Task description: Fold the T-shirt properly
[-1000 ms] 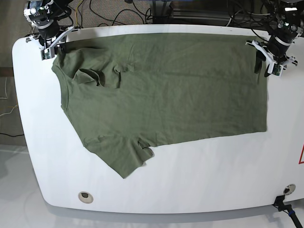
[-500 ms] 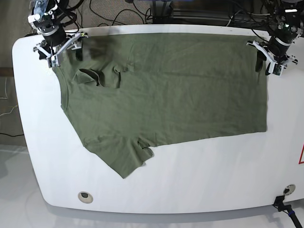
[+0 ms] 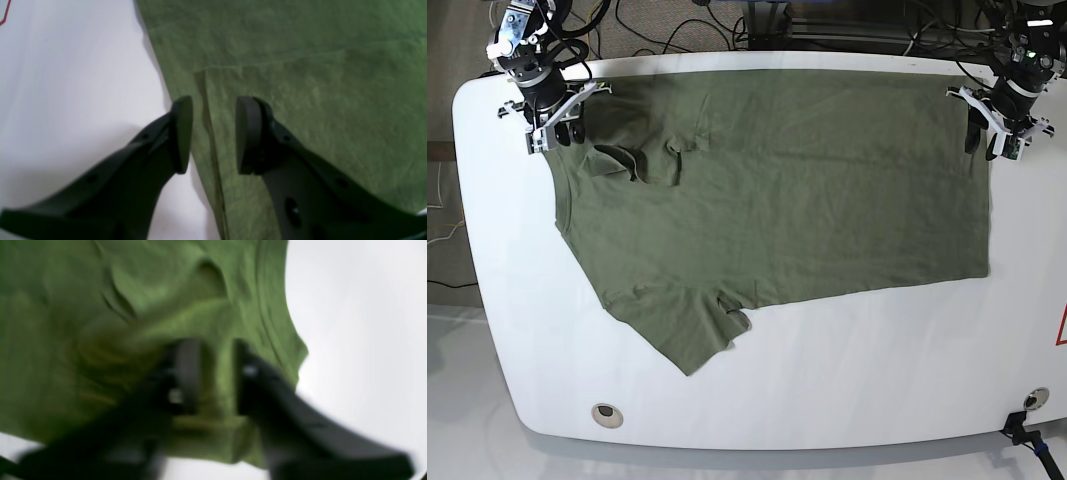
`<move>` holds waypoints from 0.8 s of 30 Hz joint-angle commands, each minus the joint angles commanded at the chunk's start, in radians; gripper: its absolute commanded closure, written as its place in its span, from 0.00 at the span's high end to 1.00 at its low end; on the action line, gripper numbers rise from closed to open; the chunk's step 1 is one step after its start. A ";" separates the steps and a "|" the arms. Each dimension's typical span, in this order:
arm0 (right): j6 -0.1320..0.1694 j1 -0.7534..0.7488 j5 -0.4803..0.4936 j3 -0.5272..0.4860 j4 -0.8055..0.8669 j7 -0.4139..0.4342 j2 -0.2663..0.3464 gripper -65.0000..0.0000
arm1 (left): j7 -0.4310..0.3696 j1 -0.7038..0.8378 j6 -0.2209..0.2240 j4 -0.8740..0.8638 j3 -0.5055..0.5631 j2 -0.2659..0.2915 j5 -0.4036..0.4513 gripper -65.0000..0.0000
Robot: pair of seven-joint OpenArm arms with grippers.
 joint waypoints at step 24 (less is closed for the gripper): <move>-0.002 0.288 -0.011 -0.158 -0.110 -0.130 -0.002 0.00 | 0.000 -0.002 0.000 0.002 0.000 0.000 -0.002 0.31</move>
